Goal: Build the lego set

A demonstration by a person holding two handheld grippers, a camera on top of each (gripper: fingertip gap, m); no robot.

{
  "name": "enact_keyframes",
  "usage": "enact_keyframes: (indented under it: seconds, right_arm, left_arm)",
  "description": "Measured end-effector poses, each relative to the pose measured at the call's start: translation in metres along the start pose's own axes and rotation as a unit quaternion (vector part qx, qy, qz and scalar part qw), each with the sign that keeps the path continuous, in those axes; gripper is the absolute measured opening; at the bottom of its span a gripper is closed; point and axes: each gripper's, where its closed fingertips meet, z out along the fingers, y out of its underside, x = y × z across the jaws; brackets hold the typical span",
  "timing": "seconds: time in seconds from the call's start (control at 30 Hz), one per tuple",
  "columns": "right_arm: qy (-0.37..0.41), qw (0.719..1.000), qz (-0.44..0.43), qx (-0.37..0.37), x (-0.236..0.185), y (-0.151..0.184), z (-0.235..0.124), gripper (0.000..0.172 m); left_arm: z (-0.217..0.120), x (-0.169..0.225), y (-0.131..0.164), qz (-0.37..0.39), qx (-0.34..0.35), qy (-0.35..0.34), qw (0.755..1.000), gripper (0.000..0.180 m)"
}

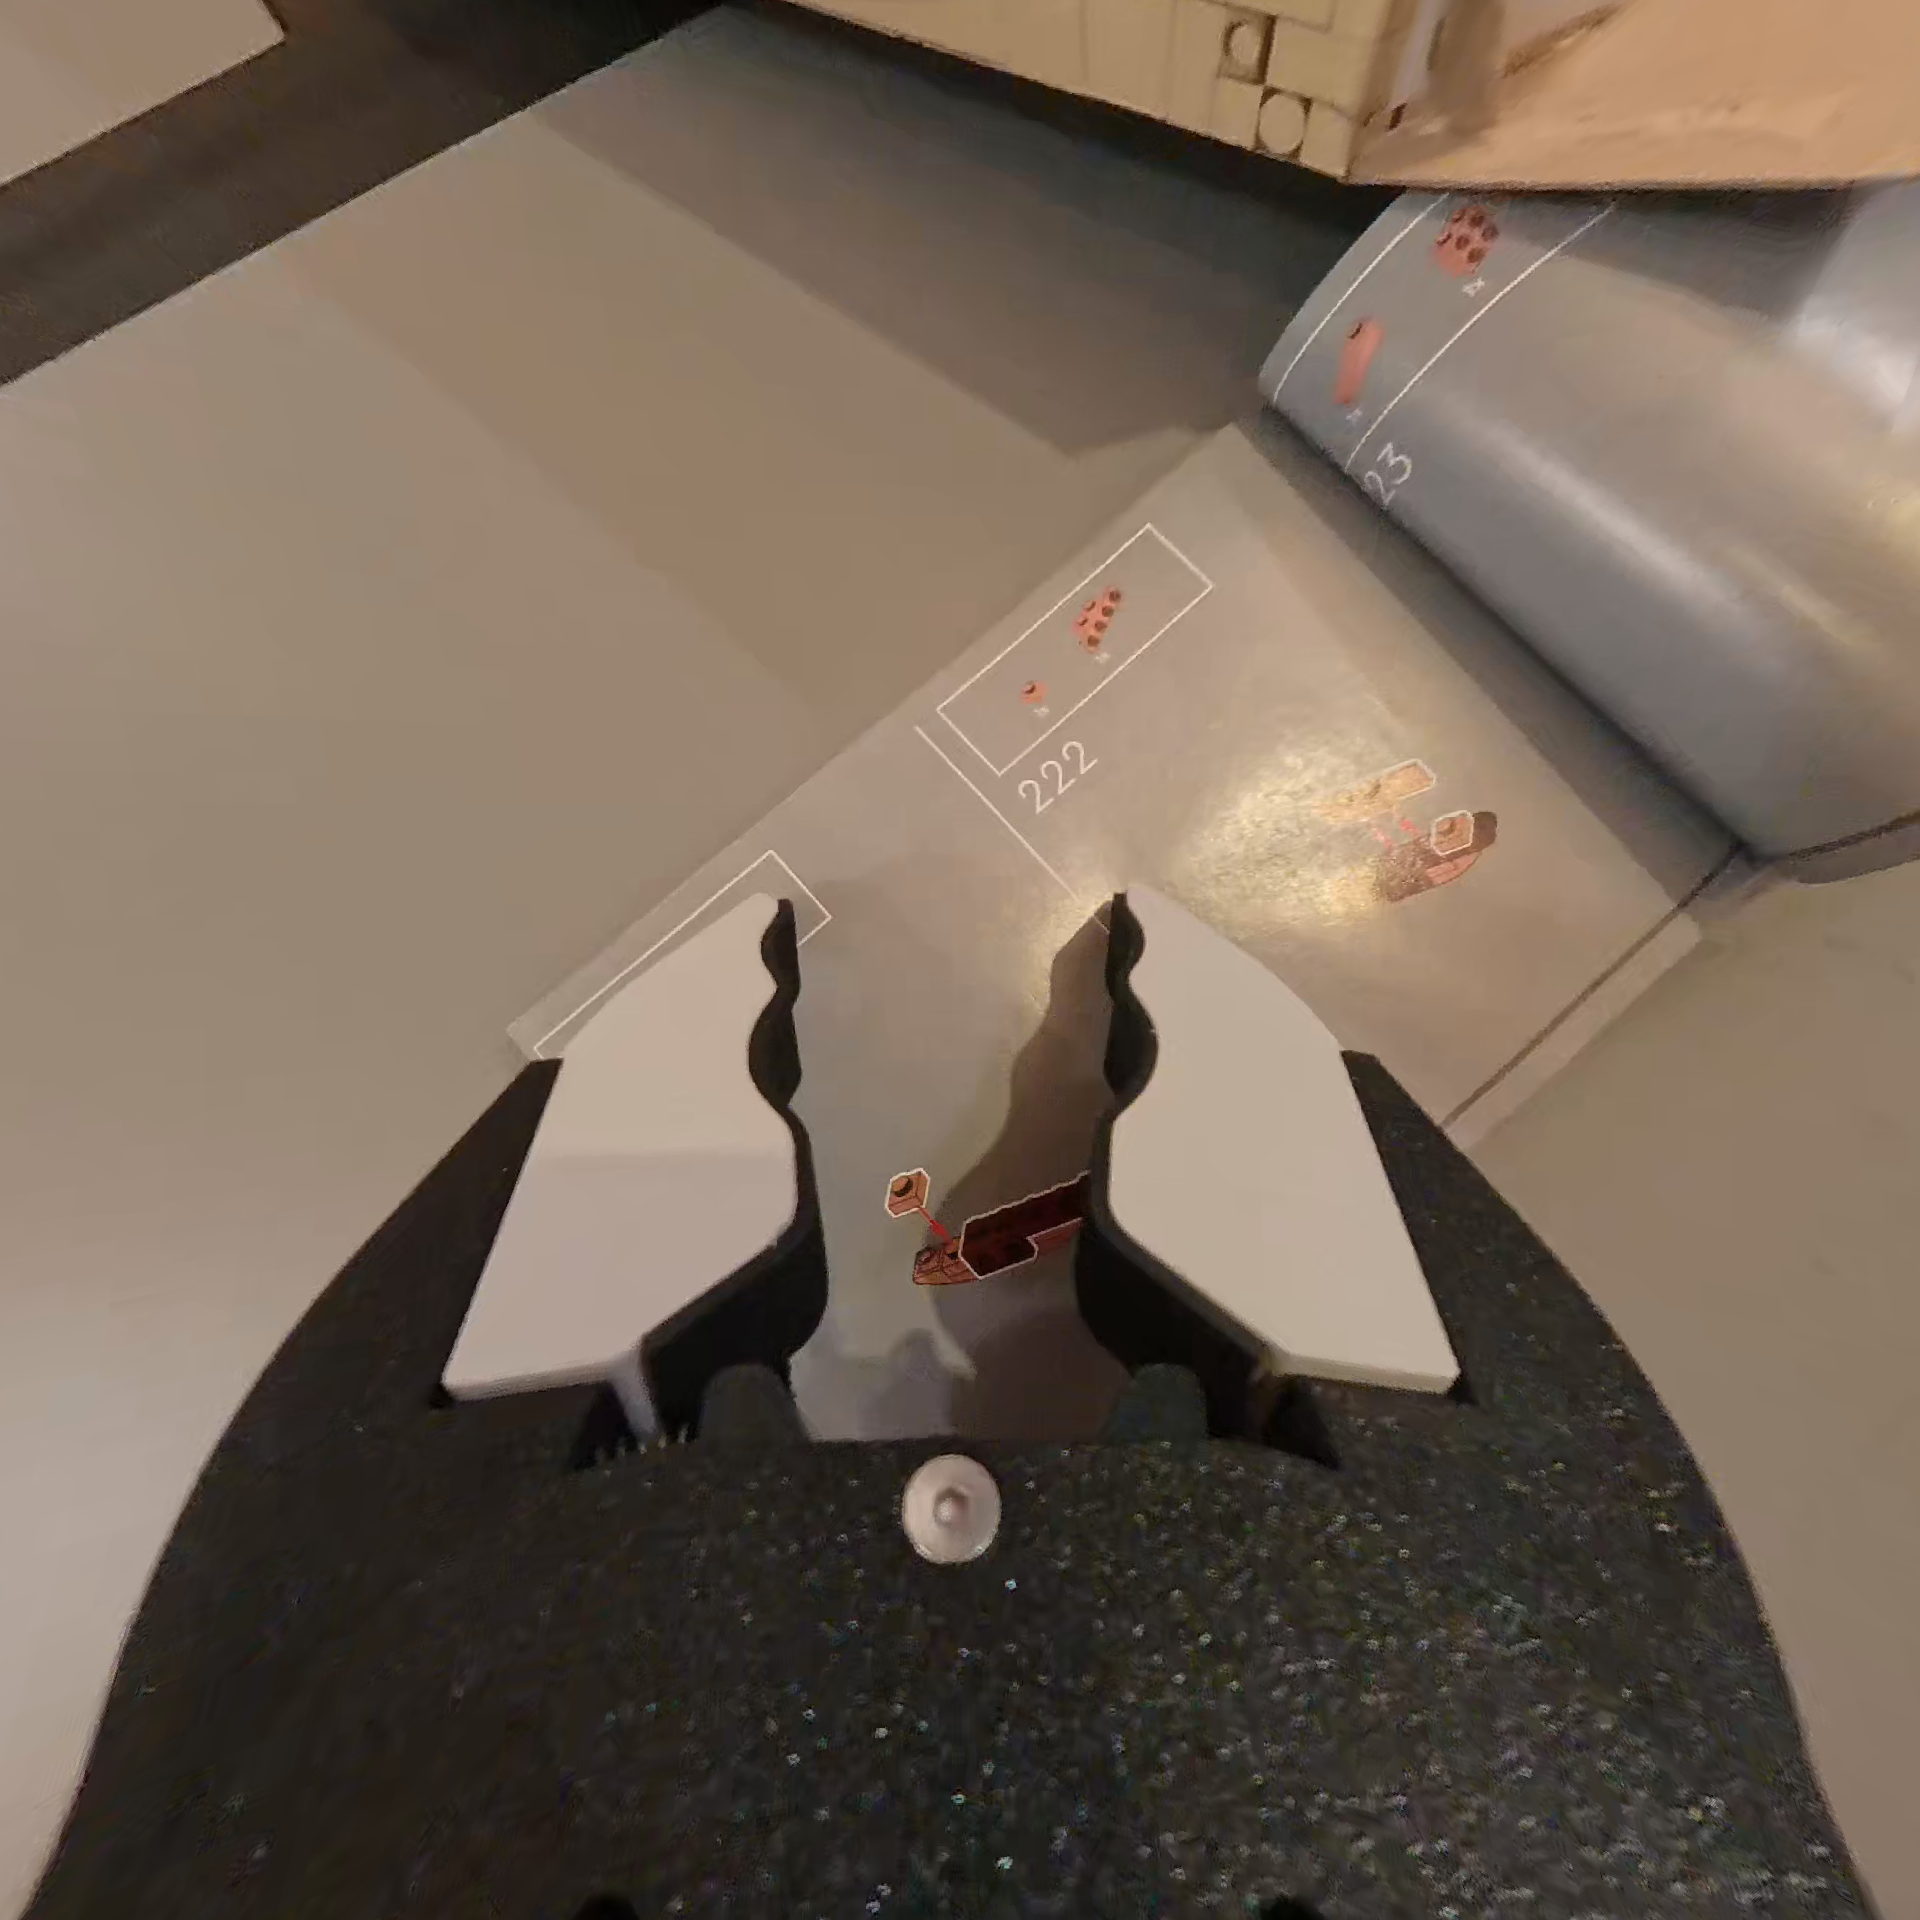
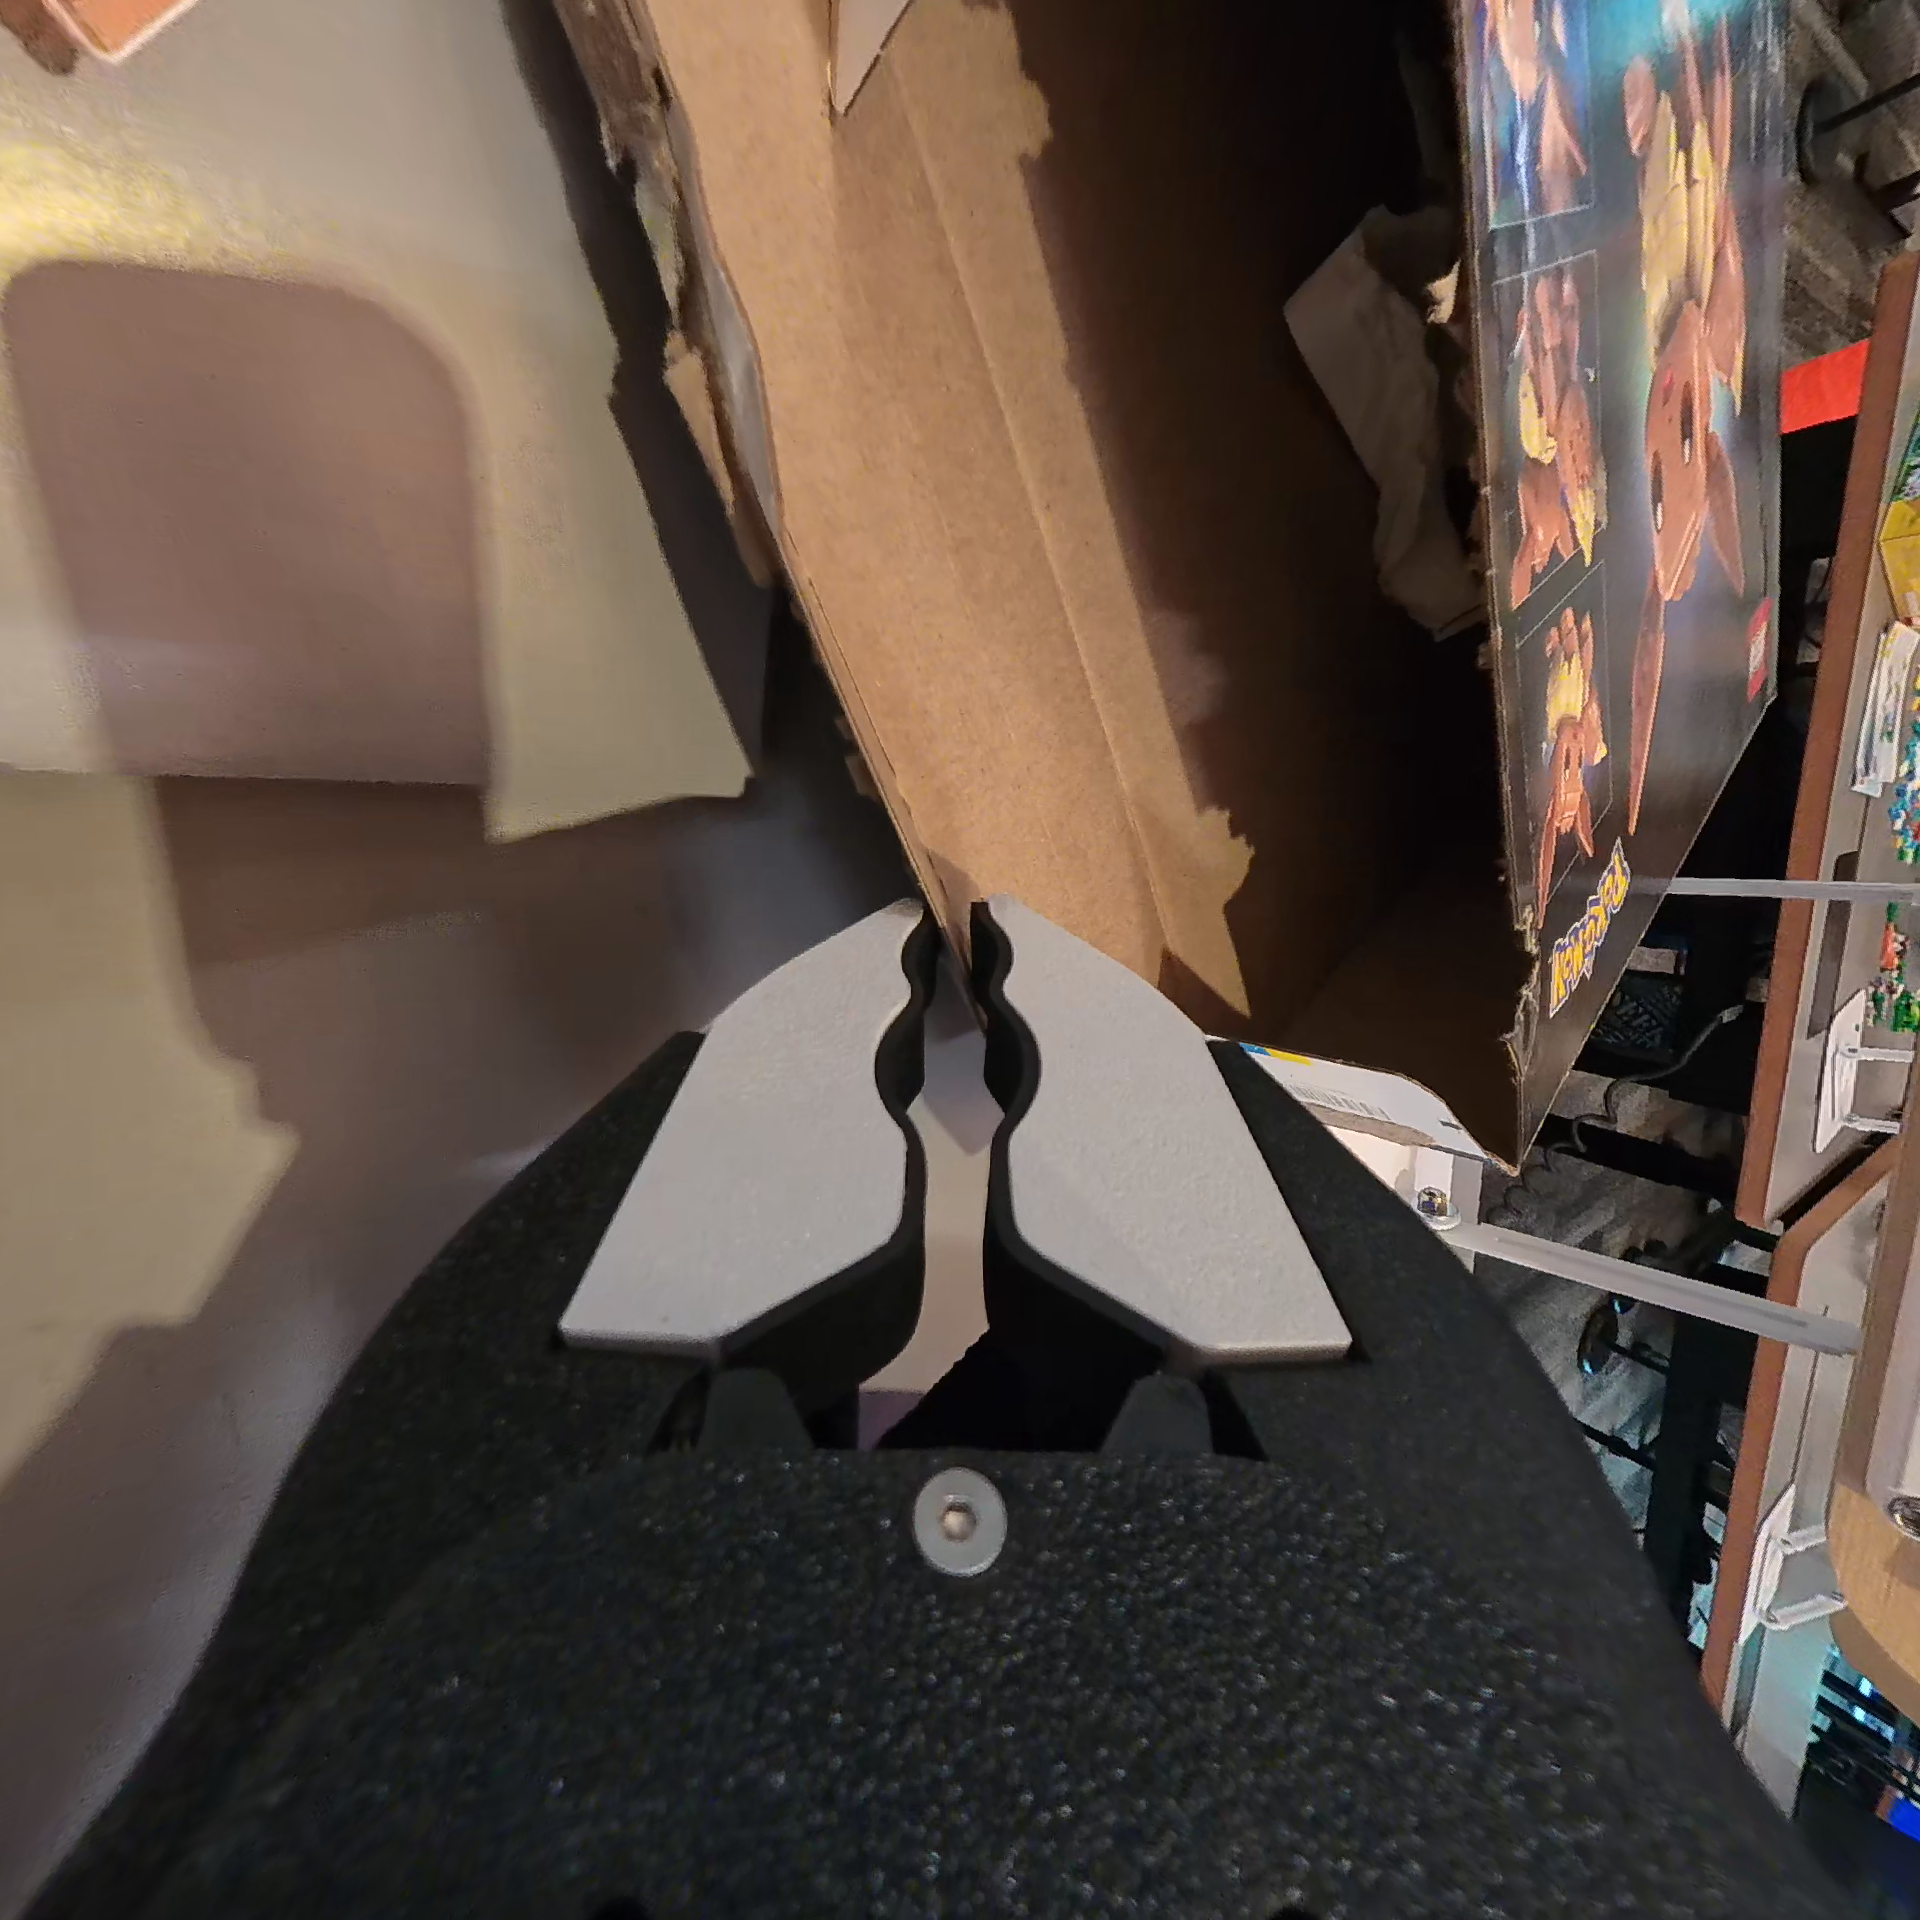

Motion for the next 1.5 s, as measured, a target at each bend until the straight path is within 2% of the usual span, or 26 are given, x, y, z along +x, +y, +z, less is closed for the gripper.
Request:
enact_keyframes:
  seconds: [0.03, 0.27, 0.47, 0.57, 0.7, 0.8, 0.87, 1.03, 1.2, 1.37, 1.5]
  right_arm:
    - [0.0, 1.0, 0.0, 0.0, 0.0, 0.0, 0.0, 0.005]
    - [0.0, 1.0, 0.003, 0.001, 0.001, 0.0, 0.002, 0.006]
    - [-0.005, 1.0, -0.013, -0.019, -0.009, 0.003, 0.011, 0.005]
    - [-0.009, 0.999, -0.018, -0.029, -0.012, 0.007, 0.015, 0.005]
    - [-0.015, 0.999, -0.017, -0.035, -0.014, 0.01, 0.018, 0.005]
    - [-0.019, 0.999, -0.02, -0.041, -0.016, 0.011, 0.019, 0.005]
    - [-0.022, 0.999, -0.021, -0.046, -0.016, 0.012, 0.02, 0.005]
    - [-0.024, 0.998, -0.022, -0.056, -0.016, 0.015, 0.02, 0.005]
    - [-0.017, 0.997, -0.028, -0.072, -0.011, 0.019, 0.019, 0.006]
    - [-0.009, 0.993, -0.042, -0.11, -0.01, 0.033, 0.021, 0.006]
    - [-0.016, 0.986, -0.061, -0.154, -0.016, 0.049, 0.026, 0.006]
  left_arm:
    - [-0.002, 0.0, 0.002, -0.009, 0.002, -0.009, 1.0, 0.057]
    - [-0.027, 0.001, 0.028, -0.071, -0.031, -0.081, 0.994, 0.053]
    - [-0.042, -0.003, 0.036, -0.046, -0.06, -0.165, 0.983, 0.053]
    - [-0.045, 0.011, 0.015, -0.016, -0.024, -0.161, 0.987, 0.055]
    - [-0.044, 0.078, -0.024, 0.072, 0.054, -0.03, 0.995, 0.055]
    - [-0.039, 0.115, -0.03, 0.144, 0.054, 0.021, 0.988, 0.057]
    - [-0.031, 0.127, -0.03, 0.186, 0.044, 0.014, 0.981, 0.057]
    - [-0.014, 0.135, -0.03, 0.267, 0.016, -0.079, 0.96, 0.048]
    - [-0.001, 0.137, -0.022, 0.326, -0.055, -0.156, 0.931, 0.047]
    - [0.003, 0.137, -0.021, 0.333, -0.106, -0.176, 0.92, 0.04]
    - [0.005, 0.14, -0.023, 0.324, -0.114, -0.174, 0.923, 0.039]
